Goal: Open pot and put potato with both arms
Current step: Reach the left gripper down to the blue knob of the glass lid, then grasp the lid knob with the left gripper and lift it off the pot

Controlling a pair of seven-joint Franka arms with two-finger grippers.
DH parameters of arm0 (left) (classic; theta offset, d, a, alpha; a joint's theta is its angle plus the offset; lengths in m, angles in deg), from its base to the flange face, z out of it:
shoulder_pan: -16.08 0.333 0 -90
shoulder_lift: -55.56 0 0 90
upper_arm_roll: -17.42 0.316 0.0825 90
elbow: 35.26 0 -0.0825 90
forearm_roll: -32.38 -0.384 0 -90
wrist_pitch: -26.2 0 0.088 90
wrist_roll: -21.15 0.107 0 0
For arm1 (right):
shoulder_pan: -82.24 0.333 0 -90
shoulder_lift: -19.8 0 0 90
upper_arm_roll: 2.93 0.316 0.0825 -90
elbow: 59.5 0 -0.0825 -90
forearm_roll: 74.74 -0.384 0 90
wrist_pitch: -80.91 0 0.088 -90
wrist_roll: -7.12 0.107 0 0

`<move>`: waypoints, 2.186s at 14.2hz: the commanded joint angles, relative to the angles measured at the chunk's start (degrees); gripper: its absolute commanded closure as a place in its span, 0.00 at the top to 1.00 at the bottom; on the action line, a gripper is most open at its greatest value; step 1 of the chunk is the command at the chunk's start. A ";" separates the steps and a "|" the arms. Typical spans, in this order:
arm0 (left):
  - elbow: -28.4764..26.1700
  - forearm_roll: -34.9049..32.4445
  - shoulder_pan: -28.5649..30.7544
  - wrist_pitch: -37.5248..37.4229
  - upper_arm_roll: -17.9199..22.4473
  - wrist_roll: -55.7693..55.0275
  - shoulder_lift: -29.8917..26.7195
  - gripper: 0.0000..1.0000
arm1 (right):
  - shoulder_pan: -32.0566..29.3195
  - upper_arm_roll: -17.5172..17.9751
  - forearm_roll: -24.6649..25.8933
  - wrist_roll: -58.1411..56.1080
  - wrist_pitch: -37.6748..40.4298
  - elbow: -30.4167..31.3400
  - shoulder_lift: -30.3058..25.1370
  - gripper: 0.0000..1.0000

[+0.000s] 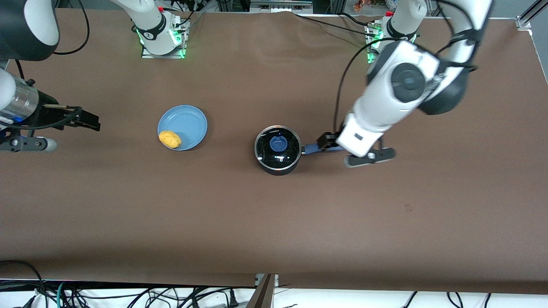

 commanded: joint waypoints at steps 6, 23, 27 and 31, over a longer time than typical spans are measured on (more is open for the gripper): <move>3.60 -8.32 -12.44 8.43 1.18 -10.64 11.66 1.00 | -13.13 13.47 1.27 -0.90 -3.62 12.82 -12.02 1.00; 3.51 -12.28 -15.43 11.60 1.18 -16.81 15.19 0.71 | -12.16 13.65 1.36 -0.99 -2.84 12.76 -11.77 1.00; 3.51 -12.37 -15.26 11.51 1.09 -16.72 14.92 0.51 | -12.16 13.56 1.36 -0.90 -2.49 12.76 -11.86 1.00; 3.51 -12.46 -14.73 11.33 1.18 -16.28 13.53 0.49 | -12.16 13.56 1.45 -0.56 -2.85 12.76 -11.69 1.00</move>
